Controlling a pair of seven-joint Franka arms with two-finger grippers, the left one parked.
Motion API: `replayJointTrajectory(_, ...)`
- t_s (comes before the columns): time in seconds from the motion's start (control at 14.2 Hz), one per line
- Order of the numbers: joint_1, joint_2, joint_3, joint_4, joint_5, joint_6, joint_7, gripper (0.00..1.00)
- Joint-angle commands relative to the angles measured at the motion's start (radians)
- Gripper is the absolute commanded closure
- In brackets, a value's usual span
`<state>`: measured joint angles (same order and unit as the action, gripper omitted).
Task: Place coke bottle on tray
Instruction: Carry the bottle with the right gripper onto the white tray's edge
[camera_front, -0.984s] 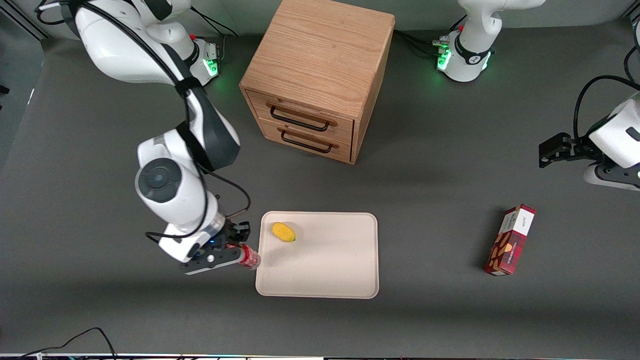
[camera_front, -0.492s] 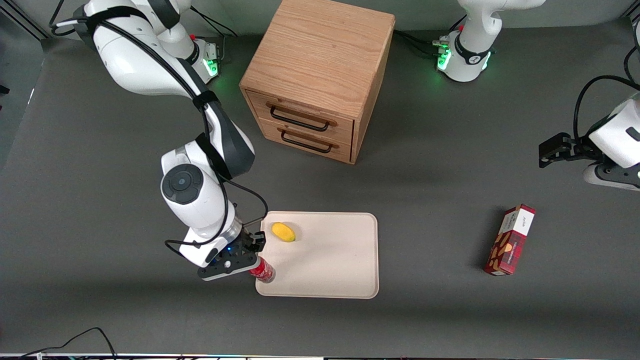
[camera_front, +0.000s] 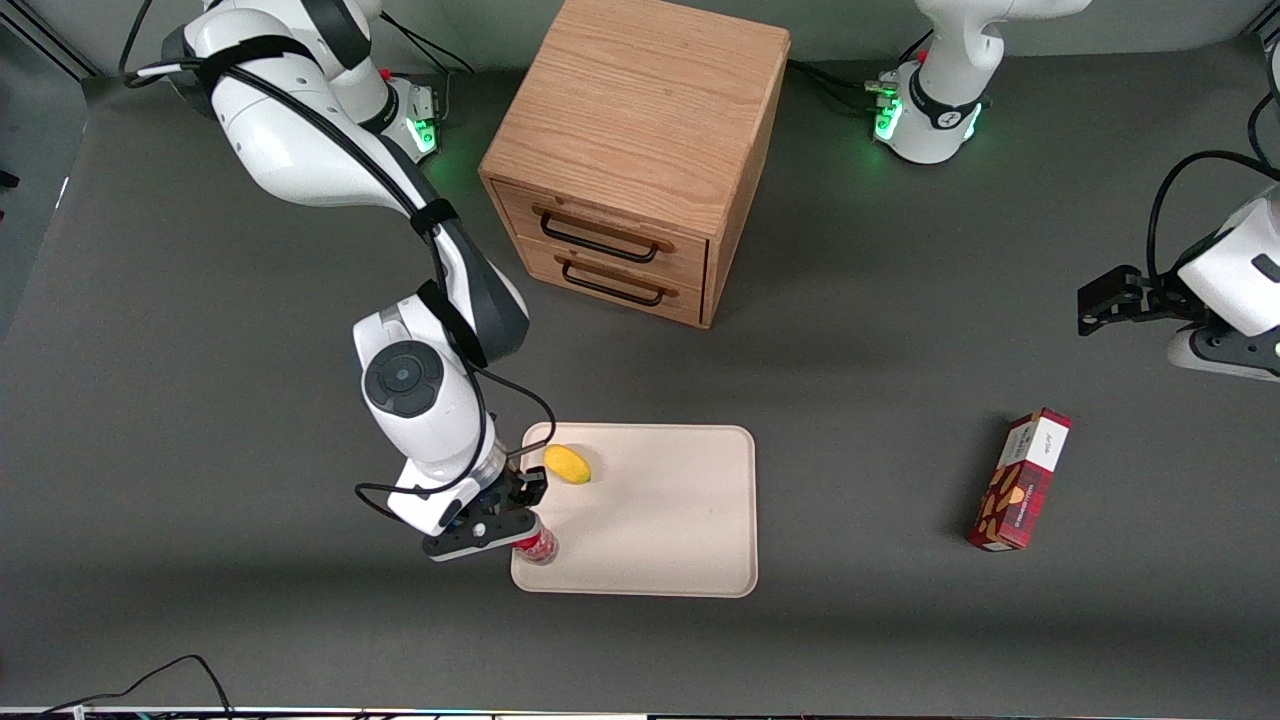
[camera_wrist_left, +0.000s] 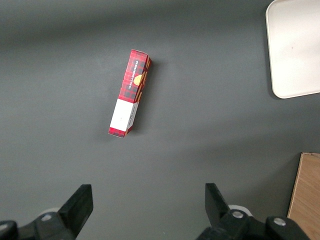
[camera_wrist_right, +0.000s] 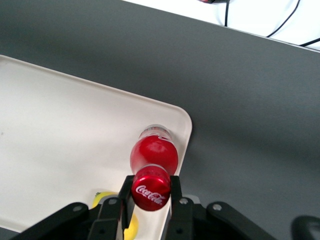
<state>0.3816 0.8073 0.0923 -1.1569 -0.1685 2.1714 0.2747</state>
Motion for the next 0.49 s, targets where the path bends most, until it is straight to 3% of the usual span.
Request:
replayJointTrajectory(0.0, 0.019, 0.03, -0.016, 0.042, -0.028, 0.025, 0.035, 0.94)
replayJointTrajectory(0.21, 0.019, 0.033, -0.017, 0.04, -0.054, 0.025, 0.035, 0.71)
replayJointTrajectory(0.42, 0.013, 0.029, -0.016, 0.04, -0.054, 0.025, 0.037, 0.17)
